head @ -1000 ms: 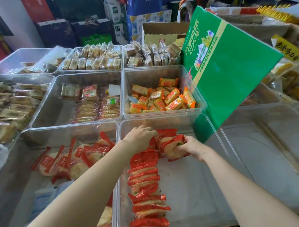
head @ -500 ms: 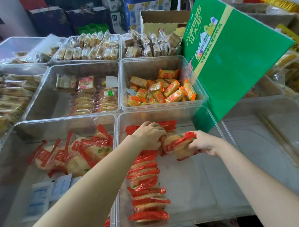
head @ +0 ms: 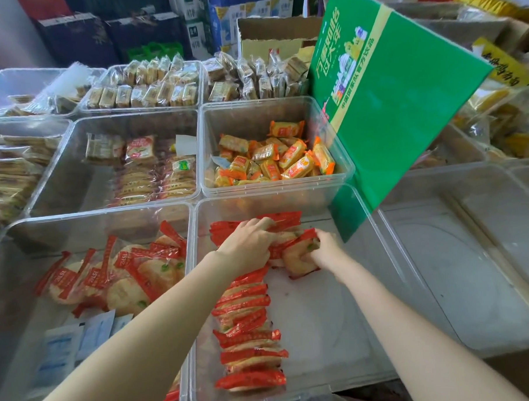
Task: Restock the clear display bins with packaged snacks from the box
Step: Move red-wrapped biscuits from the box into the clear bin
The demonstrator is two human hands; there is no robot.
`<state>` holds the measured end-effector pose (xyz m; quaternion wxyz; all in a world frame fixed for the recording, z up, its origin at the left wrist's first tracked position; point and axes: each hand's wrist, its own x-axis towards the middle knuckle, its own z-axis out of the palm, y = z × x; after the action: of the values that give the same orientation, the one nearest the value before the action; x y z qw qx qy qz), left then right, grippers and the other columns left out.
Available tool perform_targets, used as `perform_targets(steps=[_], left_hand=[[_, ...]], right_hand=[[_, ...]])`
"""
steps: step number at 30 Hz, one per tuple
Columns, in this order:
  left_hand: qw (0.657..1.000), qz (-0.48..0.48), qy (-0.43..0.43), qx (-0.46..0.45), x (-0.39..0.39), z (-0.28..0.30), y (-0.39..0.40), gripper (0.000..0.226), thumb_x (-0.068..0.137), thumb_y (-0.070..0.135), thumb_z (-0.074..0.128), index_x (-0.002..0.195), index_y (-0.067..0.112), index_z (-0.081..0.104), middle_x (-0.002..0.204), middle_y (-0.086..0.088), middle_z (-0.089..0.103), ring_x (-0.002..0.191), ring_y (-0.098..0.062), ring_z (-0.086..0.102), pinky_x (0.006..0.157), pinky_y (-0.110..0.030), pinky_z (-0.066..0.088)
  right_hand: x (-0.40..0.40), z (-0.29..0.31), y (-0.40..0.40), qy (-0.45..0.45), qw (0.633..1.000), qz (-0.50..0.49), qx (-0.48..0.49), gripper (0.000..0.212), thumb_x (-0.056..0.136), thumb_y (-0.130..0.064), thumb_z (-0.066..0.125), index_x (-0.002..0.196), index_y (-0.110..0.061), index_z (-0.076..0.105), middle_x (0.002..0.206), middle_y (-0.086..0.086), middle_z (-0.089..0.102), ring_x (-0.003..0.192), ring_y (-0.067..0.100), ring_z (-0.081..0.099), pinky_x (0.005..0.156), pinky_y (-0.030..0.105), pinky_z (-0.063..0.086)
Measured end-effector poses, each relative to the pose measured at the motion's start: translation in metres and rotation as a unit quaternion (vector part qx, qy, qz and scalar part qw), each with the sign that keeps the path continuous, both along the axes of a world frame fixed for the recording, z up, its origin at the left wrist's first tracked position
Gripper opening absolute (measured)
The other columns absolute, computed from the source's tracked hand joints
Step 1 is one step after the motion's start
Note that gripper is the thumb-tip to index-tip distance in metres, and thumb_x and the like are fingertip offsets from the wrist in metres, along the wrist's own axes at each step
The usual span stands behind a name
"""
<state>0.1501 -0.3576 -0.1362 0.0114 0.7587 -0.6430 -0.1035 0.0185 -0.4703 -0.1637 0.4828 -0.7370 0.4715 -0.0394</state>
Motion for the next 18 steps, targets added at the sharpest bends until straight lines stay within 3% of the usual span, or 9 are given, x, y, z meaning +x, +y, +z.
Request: perform_targets(steps=[3,8,12,16,18], left_hand=[[1.000,0.029,0.007,0.011,0.000,-0.001,-0.004,0.035,0.087,0.014,0.044,0.117,0.014,0.062,0.136,-0.005,0.046,0.126,-0.023,0.043,0.110,-0.031,0.017],[0.998,0.025,0.057,-0.020,0.005,0.007,-0.005,0.036,0.084,0.013,0.047,0.116,0.008,0.063,0.130,-0.001,0.053,0.122,-0.019,0.048,0.112,-0.030,0.017],[1.000,-0.022,0.005,0.020,0.000,0.006,-0.002,0.048,0.085,0.012,0.044,0.132,0.015,0.053,0.141,0.003,0.044,0.131,-0.014,0.038,0.117,-0.034,0.009],[0.997,-0.010,-0.040,0.063,-0.007,0.009,-0.008,0.046,0.090,0.014,0.041,0.135,0.018,0.049,0.143,0.004,0.041,0.134,-0.016,0.033,0.117,-0.039,0.003],[0.996,-0.004,-0.038,0.075,-0.007,0.011,-0.010,0.042,0.090,0.015,0.042,0.131,0.015,0.053,0.142,0.002,0.042,0.134,-0.017,0.033,0.117,-0.040,0.003]], right_hand=[[-0.010,-0.002,-0.006,0.002,0.997,0.001,0.077,0.037,0.077,0.008,0.063,0.113,-0.001,0.060,0.104,0.013,0.063,0.096,0.024,0.058,0.079,0.030,0.050],[0.003,-0.012,0.004,-0.031,0.981,-0.047,0.183,0.049,0.078,0.009,0.063,0.123,-0.006,0.050,0.120,0.015,0.061,0.110,0.031,0.058,0.098,0.046,0.047],[0.017,-0.015,0.008,0.022,0.999,0.019,0.046,0.052,0.081,0.002,0.059,0.129,-0.007,0.041,0.124,0.013,0.055,0.114,0.029,0.054,0.098,0.037,0.045],[0.010,-0.009,0.006,0.114,0.990,0.010,-0.078,0.046,0.077,-0.009,0.067,0.120,-0.006,0.051,0.119,0.013,0.057,0.110,0.029,0.056,0.091,0.033,0.046],[-0.004,0.007,-0.002,0.122,0.990,0.025,-0.065,0.035,0.075,-0.010,0.072,0.108,-0.006,0.060,0.105,0.010,0.061,0.101,0.026,0.058,0.087,0.032,0.047]])
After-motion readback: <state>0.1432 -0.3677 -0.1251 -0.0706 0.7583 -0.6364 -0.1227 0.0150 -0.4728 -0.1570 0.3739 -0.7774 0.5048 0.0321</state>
